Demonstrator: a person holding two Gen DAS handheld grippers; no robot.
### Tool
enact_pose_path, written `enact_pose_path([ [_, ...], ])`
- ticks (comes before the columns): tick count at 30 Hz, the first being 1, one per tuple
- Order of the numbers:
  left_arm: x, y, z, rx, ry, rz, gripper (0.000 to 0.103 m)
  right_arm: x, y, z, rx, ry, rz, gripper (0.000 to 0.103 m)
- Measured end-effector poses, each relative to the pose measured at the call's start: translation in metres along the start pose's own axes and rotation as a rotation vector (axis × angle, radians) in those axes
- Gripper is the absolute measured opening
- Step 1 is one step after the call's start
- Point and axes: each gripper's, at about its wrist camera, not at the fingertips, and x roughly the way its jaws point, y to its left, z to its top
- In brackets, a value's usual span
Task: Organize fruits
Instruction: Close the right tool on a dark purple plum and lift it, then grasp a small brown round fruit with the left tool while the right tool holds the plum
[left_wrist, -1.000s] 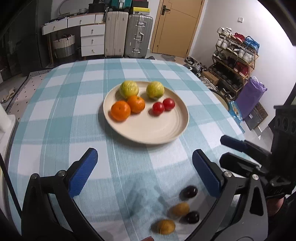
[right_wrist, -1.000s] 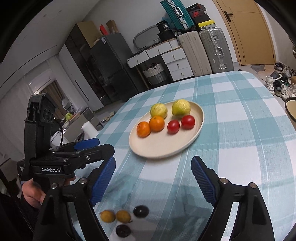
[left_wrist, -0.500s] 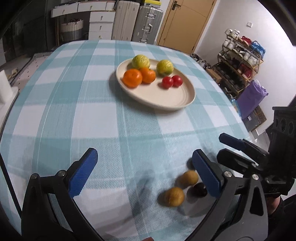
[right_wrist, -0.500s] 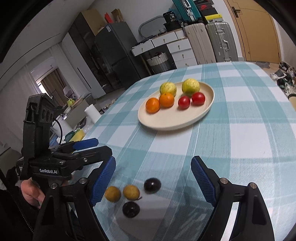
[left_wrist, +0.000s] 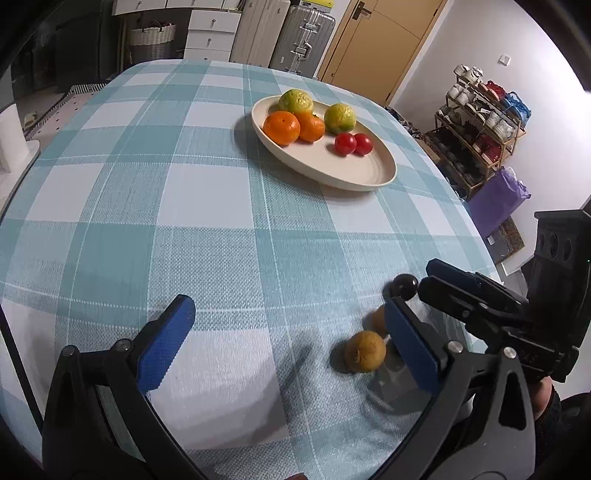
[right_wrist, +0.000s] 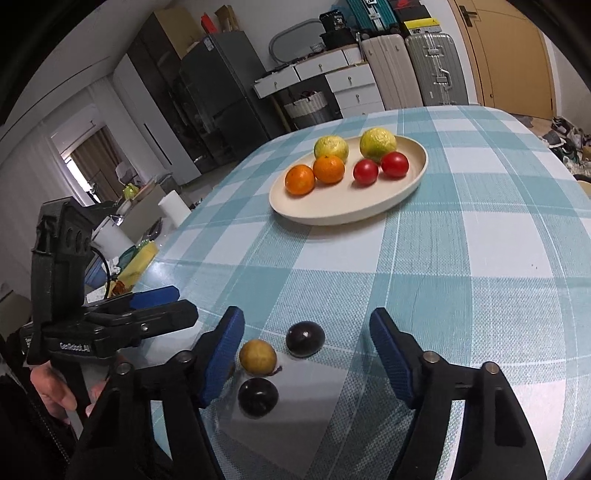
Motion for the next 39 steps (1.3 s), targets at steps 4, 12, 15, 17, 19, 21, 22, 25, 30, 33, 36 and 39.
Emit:
enact_pose_path([
  [4, 0.002, 0.005, -0.004, -0.011, 0.012, -0.004, 0.102, 0.004, 0.003, -0.004, -0.008, 0.013, -0.003, 0.064],
  [12, -0.003, 0.005, -0.003, 0.0, 0.006, -0.016, 0.102, 0.014, 0.005, -0.006, 0.007, 0.042, -0.001, 0.045],
  [15, -0.005, 0.007, -0.003, -0.006, 0.007, -0.015, 0.102, 0.015, 0.005, -0.008, 0.012, 0.051, -0.003, 0.036],
  [17, -0.004, 0.008, -0.004, -0.005, 0.015, -0.024, 0.102, 0.014, 0.004, -0.008, 0.018, 0.054, -0.015, 0.027],
  [19, -0.006, 0.01, -0.003, -0.009, 0.021, -0.056, 0.102, 0.014, 0.001, -0.009, 0.038, 0.055, -0.005, 0.024],
  [21, -0.009, 0.011, 0.0, -0.008, 0.02, -0.068, 0.102, 0.012, -0.001, -0.009, 0.051, 0.048, 0.012, 0.024],
  [22, -0.011, 0.011, 0.001, -0.001, 0.016, -0.067, 0.102, 0.01, 0.0, -0.01, 0.045, 0.037, 0.003, 0.024],
  [25, -0.013, 0.011, 0.001, 0.01, 0.025, -0.076, 0.102, 0.006, 0.001, -0.009, 0.041, 0.015, 0.008, 0.024],
  [30, -0.008, 0.006, -0.002, 0.019, 0.064, -0.116, 0.102, 0.001, 0.003, -0.007, 0.031, -0.011, 0.01, 0.024],
  [33, -0.007, 0.0, -0.003, 0.042, 0.072, -0.118, 0.101, 0.0, 0.003, -0.008, 0.031, -0.014, 0.015, 0.024],
  [36, -0.005, -0.008, -0.005, 0.078, 0.082, -0.108, 0.102, -0.002, 0.002, -0.01, 0.034, -0.018, 0.017, 0.024],
  [39, -0.002, -0.014, -0.008, 0.11, 0.086, -0.09, 0.101, -0.004, 0.001, -0.011, 0.039, -0.022, 0.017, 0.024],
])
